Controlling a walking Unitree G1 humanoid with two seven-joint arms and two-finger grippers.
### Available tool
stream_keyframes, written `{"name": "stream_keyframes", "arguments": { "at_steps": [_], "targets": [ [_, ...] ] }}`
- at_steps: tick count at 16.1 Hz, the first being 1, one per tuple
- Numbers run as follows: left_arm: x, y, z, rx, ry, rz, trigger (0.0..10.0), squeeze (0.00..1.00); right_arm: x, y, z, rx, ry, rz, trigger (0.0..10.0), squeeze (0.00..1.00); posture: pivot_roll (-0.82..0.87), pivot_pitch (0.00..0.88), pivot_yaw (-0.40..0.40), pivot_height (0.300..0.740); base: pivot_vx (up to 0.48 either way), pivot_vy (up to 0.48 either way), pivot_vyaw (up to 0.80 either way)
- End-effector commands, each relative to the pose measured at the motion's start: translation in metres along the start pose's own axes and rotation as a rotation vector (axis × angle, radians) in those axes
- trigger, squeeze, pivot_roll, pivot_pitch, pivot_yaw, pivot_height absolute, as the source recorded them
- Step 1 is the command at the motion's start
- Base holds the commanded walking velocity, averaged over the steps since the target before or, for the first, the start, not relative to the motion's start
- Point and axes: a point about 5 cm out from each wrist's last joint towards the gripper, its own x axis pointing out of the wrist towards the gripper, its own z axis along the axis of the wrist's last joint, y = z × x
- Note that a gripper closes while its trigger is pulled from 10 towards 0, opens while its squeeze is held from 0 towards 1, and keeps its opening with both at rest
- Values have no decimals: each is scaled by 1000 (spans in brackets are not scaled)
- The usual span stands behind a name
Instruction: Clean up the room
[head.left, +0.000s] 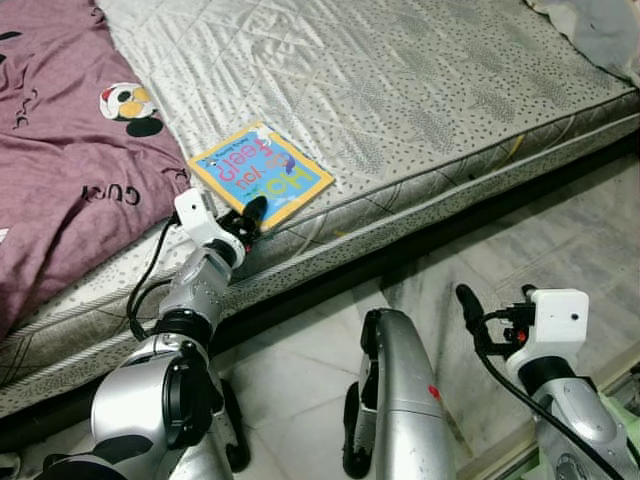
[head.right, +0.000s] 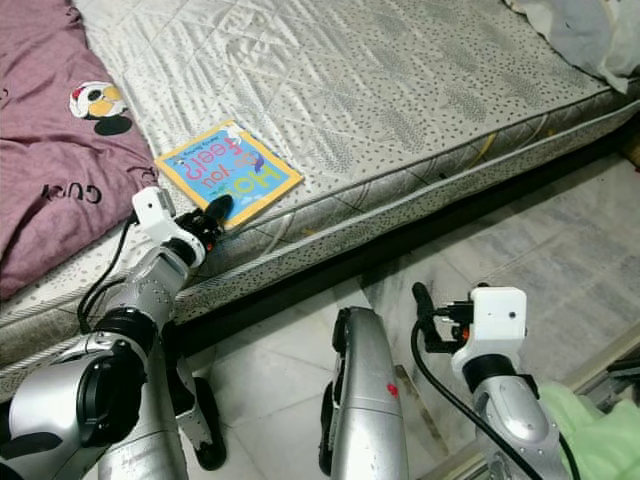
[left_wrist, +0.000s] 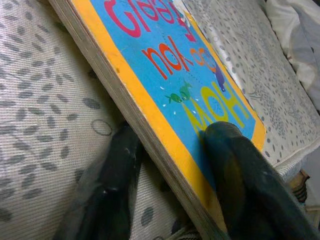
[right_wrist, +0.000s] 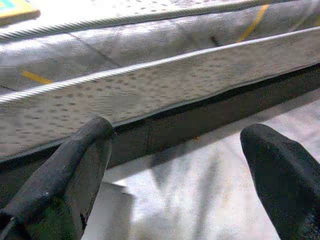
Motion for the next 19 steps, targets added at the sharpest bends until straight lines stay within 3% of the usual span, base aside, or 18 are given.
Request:
{"name": "stream_keyframes", "arguments": {
  "at_steps": [1, 7, 12, 15, 17, 18, 19],
  "targets": [
    [0, -1, -1, 12, 7, -17, 0, 0, -4, 8, 2, 34, -2, 66, 10000, 0, -298, 249, -83, 510, 0, 0, 0],
    [-3, 8, 4, 26, -19, 24, 0, 0, -3, 32, 0, 105, 25, 258, 10000, 0, -279, 225, -69, 510, 0, 0, 0],
    [-5, 15, 16, 126, -56, 41, 0, 0, 19, 34, -4, 97, -2, 209, 10000, 0, -203, 152, -38, 510, 0, 0, 0],
    [-5, 4, 30, 281, -112, -50, 0, 0, 41, 43, -2, 95, -36, 216, 10000, 0, -135, 89, -26, 510, 0, 0, 0],
    [-12, 5, 47, 385, -203, -23, 0, 0, 58, 47, 2, 108, -68, 207, 10000, 0, -93, 53, -19, 510, 0, 0, 0],
    [-15, 6, 47, 410, -210, -19, 0, 0, 60, 47, 1, 109, -69, 206, 10000, 0, -82, 41, -13, 510, 0, 0, 0],
    [-22, 7, 46, 497, -231, -19, 0, 0, 63, 50, 1, 111, -72, 203, 10000, 0, -71, 27, -6, 510, 0, 0, 0]
  ]
}}
